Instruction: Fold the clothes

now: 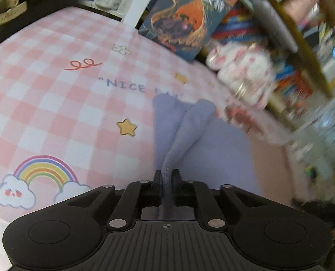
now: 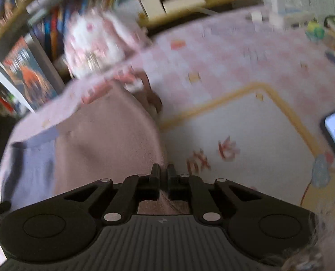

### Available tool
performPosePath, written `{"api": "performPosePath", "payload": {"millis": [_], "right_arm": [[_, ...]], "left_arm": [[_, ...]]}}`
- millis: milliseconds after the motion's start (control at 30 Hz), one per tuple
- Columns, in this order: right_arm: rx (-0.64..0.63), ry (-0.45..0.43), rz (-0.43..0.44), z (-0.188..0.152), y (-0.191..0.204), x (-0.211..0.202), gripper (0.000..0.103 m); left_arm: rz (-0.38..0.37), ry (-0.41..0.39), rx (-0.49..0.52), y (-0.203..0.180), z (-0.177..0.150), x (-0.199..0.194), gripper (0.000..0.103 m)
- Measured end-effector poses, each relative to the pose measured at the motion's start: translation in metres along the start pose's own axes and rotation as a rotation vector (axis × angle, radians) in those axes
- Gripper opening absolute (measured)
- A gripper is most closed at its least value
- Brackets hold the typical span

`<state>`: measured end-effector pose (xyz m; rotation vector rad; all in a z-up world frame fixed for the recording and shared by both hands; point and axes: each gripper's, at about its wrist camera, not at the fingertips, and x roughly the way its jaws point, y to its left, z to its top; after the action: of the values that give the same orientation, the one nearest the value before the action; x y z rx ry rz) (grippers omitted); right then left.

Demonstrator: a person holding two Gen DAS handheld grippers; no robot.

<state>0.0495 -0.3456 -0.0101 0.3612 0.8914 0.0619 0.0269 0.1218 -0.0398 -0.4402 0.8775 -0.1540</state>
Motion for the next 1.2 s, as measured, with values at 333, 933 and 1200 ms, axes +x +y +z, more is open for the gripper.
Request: {"api": "performPosePath", "payload": {"millis": [333,933,1200], "right_arm": [[-0.13,-0.04,-0.081,0.02,0.012,0.013,0.034],[-0.214,-0.053,-0.057,0.052,0.046,0.08,0.005],[-0.137,-0.058,-0.054,0.053,0.041,0.082,0.005]], "left_arm": [[0.054,-0.091,0.419,-0.062,0.038,0.024,0.044],[-0.003,-0.032,0.23,-0.029,0.071,0.054,0.005],[-0.105,-0.079,0.093,-0.012,0.073,0.037,0.005]]}}
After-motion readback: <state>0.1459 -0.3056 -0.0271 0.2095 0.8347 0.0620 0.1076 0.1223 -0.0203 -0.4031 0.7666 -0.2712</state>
